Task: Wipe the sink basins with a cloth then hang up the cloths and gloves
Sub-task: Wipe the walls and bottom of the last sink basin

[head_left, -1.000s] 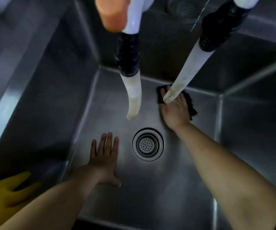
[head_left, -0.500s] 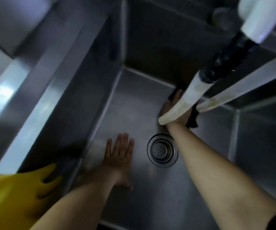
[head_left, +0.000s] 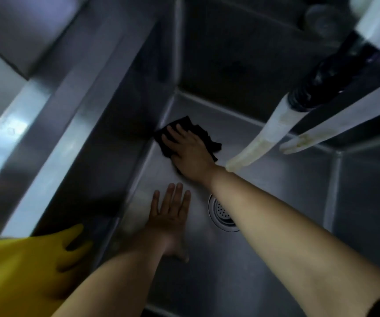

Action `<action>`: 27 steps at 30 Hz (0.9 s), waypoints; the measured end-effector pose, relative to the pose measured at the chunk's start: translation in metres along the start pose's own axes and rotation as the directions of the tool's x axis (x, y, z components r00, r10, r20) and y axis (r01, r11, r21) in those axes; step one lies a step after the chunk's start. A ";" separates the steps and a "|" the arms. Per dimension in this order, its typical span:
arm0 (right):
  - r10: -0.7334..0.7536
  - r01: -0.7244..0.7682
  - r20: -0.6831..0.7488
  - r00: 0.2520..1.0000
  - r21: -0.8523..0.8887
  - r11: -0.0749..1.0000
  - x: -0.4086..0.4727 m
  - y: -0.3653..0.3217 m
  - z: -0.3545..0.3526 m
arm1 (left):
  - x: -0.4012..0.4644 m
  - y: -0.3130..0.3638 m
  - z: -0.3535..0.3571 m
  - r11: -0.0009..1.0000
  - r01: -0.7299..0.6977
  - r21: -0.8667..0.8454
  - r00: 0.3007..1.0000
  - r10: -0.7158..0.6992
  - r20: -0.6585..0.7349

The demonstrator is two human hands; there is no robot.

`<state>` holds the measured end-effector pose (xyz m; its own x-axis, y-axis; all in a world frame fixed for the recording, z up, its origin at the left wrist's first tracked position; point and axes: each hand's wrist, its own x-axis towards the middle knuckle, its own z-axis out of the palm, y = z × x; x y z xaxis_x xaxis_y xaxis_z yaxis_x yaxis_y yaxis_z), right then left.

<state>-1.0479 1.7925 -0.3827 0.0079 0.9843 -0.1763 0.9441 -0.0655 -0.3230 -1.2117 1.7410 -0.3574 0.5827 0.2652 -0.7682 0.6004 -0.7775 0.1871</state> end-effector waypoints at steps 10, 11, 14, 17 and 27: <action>0.395 -0.396 -0.123 0.910 0.016 0.918 -0.110 0.101 -0.024 | -0.005 0.003 -0.005 1.000 0.005 0.010 1.000 -0.005 0.030; 0.455 -0.457 -0.128 0.882 0.010 0.889 -0.124 0.112 -0.026 | -0.005 0.003 -0.005 1.000 0.004 0.010 1.000 -0.005 0.029; 0.619 -0.629 -0.140 0.773 -0.045 0.776 -0.164 0.138 -0.027 | -0.005 0.003 -0.005 1.000 0.007 0.014 1.000 -0.007 0.030; 0.746 -0.761 -0.162 0.646 -0.058 0.646 -0.200 0.137 -0.023 | -0.005 0.004 -0.004 1.000 0.010 0.014 0.999 -0.011 0.032; 0.775 -0.784 -0.159 0.612 0.002 0.620 -0.149 0.053 0.006 | -0.007 0.006 -0.008 0.999 0.017 0.038 0.998 -0.019 0.061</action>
<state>-1.0007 1.6409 -0.3790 0.7885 0.5778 -0.2106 0.5786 -0.8131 -0.0643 -1.2075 1.7395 -0.3460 0.5368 0.2446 -0.8075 0.5890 -0.7939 0.1511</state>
